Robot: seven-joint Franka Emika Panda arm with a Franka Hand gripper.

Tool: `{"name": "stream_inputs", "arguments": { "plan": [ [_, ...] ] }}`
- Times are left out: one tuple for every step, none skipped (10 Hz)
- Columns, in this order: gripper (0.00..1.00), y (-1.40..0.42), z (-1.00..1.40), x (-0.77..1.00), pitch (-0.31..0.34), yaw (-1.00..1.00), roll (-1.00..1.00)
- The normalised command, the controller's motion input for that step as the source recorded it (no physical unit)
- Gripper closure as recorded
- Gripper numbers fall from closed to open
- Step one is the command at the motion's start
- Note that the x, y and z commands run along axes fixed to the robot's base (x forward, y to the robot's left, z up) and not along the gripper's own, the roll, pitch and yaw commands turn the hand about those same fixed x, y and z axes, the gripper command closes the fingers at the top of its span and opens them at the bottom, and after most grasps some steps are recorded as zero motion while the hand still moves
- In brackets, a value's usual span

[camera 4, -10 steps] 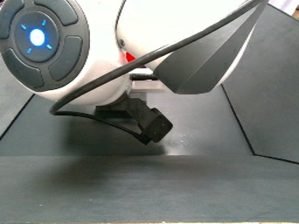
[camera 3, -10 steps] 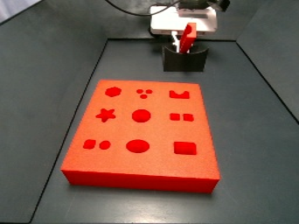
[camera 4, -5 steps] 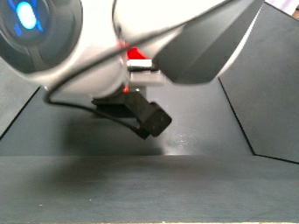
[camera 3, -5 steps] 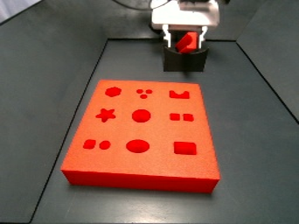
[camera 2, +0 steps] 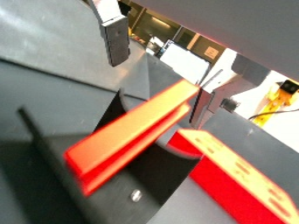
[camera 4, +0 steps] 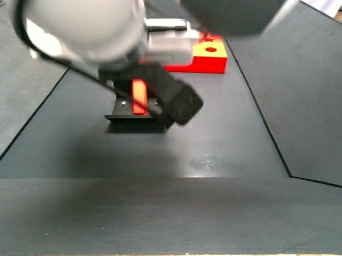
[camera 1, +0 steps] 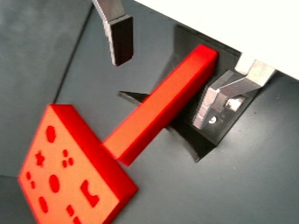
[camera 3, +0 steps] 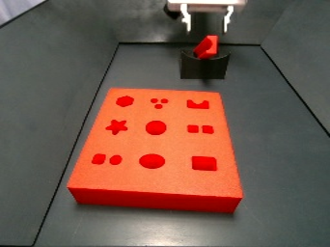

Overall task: Pick up the arch object. Move up. Place the arch object on the fixture. Regrasp the arch object. Move to above the board. Insert the arch object.
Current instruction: Regrasp the arch object.

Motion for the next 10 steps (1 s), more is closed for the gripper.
{"name": "stream_inputs", "arguments": {
  "plan": [
    [0.0,0.0,0.3,-0.02,0.105,-0.02,0.05],
    [0.0,-1.0,0.95,0.01,0.057,0.02,1.0],
    [0.0,-1.0,0.9,0.01,0.055,0.02,1.0],
    [0.0,-1.0,0.86,-0.02,0.043,0.02,1.0],
    [0.0,-1.0,0.83,-0.04,0.038,0.02,1.0],
    [0.0,-1.0,0.76,-0.06,0.032,0.02,1.0],
    [0.0,-1.0,0.68,-0.06,0.031,0.02,1.0],
    [0.0,-0.96,0.51,-0.05,0.029,0.02,1.0],
    [0.0,-0.83,0.36,-0.04,0.027,0.02,1.0],
    [0.0,-0.56,0.17,-0.03,0.024,0.02,1.0]
  ]
}}
